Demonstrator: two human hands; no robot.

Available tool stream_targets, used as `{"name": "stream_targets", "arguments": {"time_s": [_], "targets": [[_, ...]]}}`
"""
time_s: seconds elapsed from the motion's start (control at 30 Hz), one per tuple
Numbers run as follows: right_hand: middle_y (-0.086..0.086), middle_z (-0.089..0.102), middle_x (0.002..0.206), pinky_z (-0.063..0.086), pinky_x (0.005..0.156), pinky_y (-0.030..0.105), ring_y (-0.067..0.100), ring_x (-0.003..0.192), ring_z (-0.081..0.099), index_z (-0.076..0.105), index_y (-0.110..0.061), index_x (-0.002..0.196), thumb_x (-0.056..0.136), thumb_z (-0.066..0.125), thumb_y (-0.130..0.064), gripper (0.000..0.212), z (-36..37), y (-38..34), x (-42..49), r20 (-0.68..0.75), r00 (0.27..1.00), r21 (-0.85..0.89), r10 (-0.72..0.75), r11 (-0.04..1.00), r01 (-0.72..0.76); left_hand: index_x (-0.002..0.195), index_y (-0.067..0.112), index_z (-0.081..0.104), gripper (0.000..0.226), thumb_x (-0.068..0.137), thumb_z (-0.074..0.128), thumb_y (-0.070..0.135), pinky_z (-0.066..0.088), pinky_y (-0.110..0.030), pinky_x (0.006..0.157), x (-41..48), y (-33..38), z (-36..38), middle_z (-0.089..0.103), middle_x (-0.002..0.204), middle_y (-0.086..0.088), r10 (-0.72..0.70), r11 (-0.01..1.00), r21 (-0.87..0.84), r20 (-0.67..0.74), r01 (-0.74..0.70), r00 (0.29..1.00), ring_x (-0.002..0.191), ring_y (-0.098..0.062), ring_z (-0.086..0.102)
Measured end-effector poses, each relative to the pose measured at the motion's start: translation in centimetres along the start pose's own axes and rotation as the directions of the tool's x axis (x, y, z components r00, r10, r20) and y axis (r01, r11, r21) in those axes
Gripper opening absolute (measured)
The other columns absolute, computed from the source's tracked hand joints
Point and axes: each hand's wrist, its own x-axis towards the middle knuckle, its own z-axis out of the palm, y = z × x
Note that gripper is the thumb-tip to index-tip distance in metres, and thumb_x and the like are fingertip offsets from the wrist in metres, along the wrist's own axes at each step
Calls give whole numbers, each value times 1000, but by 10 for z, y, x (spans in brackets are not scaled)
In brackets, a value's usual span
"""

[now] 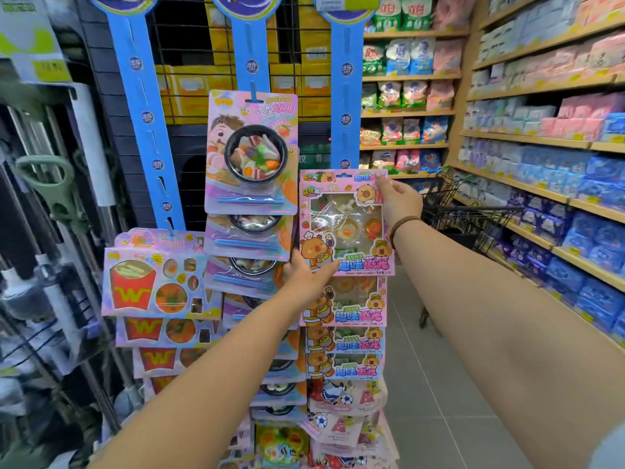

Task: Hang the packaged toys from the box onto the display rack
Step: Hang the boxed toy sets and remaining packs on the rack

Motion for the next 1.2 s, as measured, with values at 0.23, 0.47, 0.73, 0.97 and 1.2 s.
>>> {"name": "stream_targets", "arguments": {"time_s": [0.23, 0.47, 0.73, 0.97, 1.2], "targets": [[16, 69, 106, 53, 93, 46, 32, 99, 64, 69, -8, 110, 86, 61, -40, 41, -4, 21, -10, 1, 1000, -60, 31, 998, -31, 150, 20, -11, 93, 90, 57, 39, 16, -42, 115, -7, -1, 5, -8, 158, -5, 19, 1000, -13, -15, -20, 1000, 146, -27, 4], [3, 67, 116, 50, 96, 43, 22, 107, 62, 65, -17, 118, 86, 53, -51, 48, -3, 33, -18, -47, 999, -147, 26, 989, -32, 149, 26, -17, 96, 90, 58, 38, 16, -43, 116, -17, -13, -6, -9, 160, 0, 45, 995, -97, 99, -35, 994, 147, -23, 3], [-2, 65, 103, 43, 75, 28, 9, 82, 54, 66, -17, 108, 92, 51, -40, 32, -12, 58, -75, -130, 992, -153, -3, 988, -17, 150, 23, -13, 95, 90, 60, 29, 21, -43, 118, -31, -38, -17, -1, 160, 0, 151, 989, -49, 260, -143, 954, 146, -22, 10], [-2, 61, 119, 45, 87, 28, 14, 106, 58, 60, -21, 119, 91, 55, -38, 34, -7, 98, -148, -291, 955, -217, 50, 969, -117, 150, 20, 12, 74, 92, 58, 20, 29, -19, 93, -53, -67, -29, 28, 143, 8, 183, 979, -143, 326, -143, 927, 126, -10, 34], [3, 60, 100, 46, 79, 31, 19, 90, 57, 58, -17, 100, 95, 53, -24, 10, 26, 136, -251, -68, 966, -140, 251, 956, -258, 107, 20, 59, 16, 96, 48, 18, 49, -39, 94, -112, -138, -69, 66, 97, 3, -46, 988, -117, 381, 97, 923, 97, -17, 61]]}}
